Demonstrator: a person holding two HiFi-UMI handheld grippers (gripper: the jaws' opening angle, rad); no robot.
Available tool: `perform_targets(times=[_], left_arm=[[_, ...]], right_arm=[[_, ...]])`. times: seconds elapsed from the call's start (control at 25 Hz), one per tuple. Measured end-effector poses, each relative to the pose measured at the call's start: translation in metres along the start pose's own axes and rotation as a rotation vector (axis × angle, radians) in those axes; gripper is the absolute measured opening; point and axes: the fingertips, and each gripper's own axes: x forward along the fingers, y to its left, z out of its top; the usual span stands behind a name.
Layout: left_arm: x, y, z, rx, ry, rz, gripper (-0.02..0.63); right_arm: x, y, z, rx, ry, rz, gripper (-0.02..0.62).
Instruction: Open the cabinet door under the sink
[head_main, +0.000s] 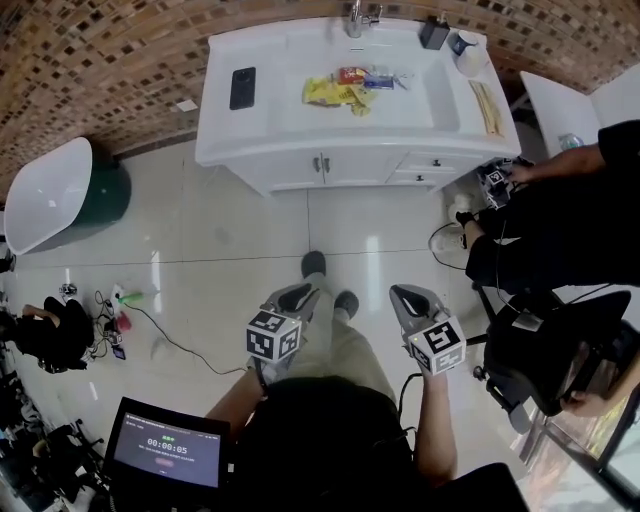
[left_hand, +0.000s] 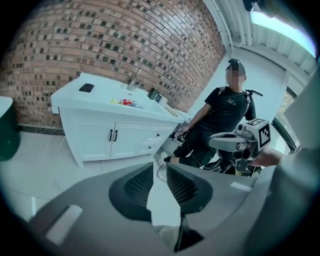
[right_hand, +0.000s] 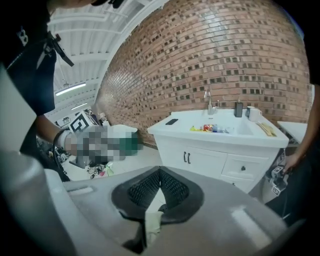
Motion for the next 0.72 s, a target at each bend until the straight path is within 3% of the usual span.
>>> perform_targets(times=[0.36, 0.72], left_arm=[[0.088, 0.048, 0.029, 0.068, -0.03, -0.025, 0.127], [0.164, 0.13, 0.044, 0.088, -0.088, 0.058, 0.095]], right_arm=[[0.083, 0.029, 0.007, 0.022, -0.013, 0.12, -0.008], [0.116, 0.005, -0.014, 0.129, 0.009, 0.042, -0.009]])
